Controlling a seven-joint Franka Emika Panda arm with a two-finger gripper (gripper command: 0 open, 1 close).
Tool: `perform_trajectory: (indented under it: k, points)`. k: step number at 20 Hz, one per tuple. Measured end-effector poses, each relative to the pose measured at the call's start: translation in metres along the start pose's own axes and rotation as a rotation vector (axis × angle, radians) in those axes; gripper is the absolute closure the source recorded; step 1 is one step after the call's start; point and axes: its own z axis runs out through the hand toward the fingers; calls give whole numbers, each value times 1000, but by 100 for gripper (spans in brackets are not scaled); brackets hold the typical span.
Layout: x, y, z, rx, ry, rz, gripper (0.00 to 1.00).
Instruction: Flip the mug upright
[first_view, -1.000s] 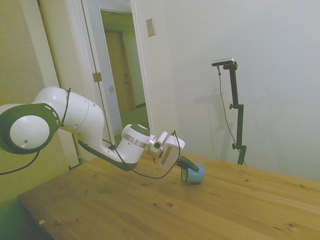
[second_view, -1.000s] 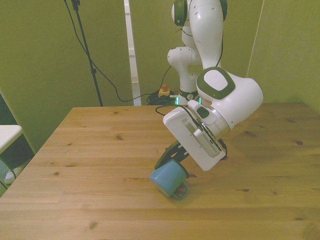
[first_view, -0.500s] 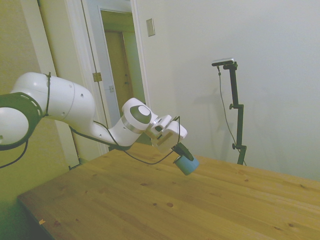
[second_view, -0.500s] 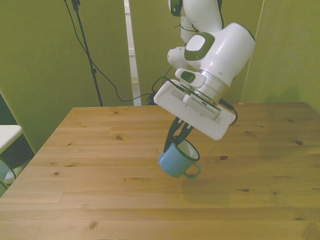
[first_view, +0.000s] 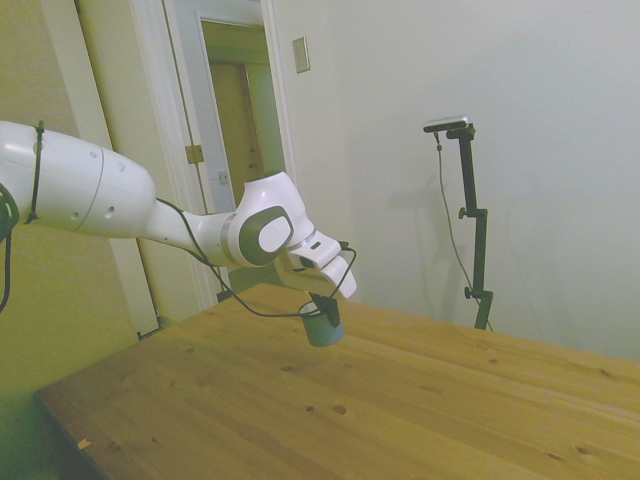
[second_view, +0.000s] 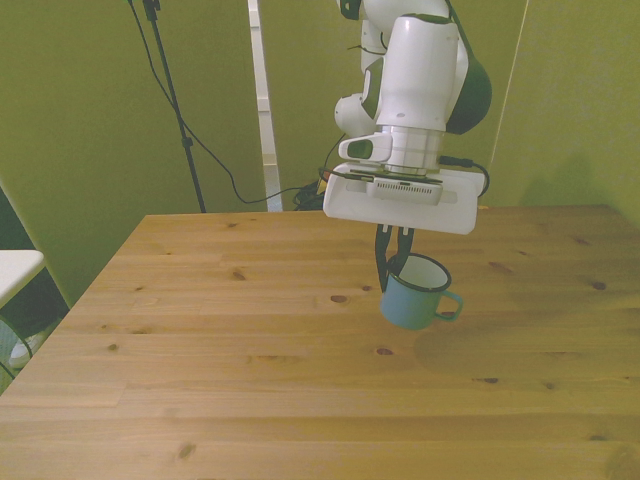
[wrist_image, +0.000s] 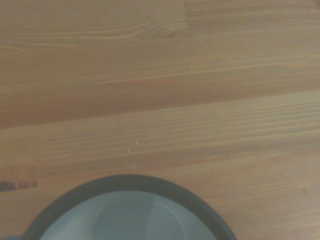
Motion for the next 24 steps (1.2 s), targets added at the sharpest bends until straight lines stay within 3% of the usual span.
perform_trajectory:
  k: [5,24]
  points:
    - [-6,3,2,13,-83,4,100]
    - [-39,2,53,-37,-130,-9,100]
